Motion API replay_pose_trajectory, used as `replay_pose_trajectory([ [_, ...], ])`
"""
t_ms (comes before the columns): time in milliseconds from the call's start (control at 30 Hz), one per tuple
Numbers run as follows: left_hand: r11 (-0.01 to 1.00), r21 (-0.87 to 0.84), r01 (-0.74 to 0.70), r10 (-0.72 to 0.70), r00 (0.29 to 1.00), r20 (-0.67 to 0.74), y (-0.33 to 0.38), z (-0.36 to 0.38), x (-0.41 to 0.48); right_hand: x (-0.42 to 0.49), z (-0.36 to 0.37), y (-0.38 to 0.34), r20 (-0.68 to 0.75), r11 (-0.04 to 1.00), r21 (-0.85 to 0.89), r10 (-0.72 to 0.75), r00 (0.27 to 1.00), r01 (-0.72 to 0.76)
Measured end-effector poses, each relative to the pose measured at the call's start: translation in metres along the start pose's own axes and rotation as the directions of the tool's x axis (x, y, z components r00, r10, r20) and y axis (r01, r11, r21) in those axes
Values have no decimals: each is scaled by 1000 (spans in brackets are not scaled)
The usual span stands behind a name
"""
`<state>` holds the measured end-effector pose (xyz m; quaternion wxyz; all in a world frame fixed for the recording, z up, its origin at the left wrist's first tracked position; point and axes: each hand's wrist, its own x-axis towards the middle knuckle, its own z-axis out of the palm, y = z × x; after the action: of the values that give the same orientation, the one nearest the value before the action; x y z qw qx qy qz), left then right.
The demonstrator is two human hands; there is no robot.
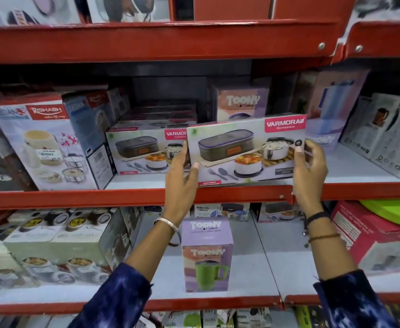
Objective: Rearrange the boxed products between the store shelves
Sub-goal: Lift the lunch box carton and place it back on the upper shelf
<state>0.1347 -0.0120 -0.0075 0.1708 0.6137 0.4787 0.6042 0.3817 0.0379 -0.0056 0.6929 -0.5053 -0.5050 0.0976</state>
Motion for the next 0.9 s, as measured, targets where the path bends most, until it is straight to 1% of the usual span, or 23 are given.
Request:
replay_pose_trajectory([
  [100, 999, 24, 28, -26, 997, -78, -1, -19, -5, -14, 0, -12, 16, 999, 28, -40, 999, 39],
  [200, 997, 49, 66, -59, 990, -130, 5, -38, -12, -30, -1, -20, 6, 998, 14, -56, 998, 56],
  [500, 973, 208, 95, -56, 981, -186, 8, -75, -32, -75, -6, -20, 14, 998, -24, -49, 999, 49],
  [600, 973, 194, 128, -93, 979, -179, 6, -80, -37, -83, -6, -22, 12, 998, -41, -43, 999, 44],
  [733, 973, 189, 130, -98, 980, -171, 4, -84, -41, -88, -7, -27, 11, 998, -49, -44, 999, 45],
  [833, 980, 157, 119, -94, 983, -157, 1, -87, -40, -87, -4, -33, -3, 997, -63, -41, 999, 41],
  [900, 987, 129, 93, -72, 984, -161, 1, -93, -36, -84, 3, -40, -19, 996, -53, -66, 998, 65],
])
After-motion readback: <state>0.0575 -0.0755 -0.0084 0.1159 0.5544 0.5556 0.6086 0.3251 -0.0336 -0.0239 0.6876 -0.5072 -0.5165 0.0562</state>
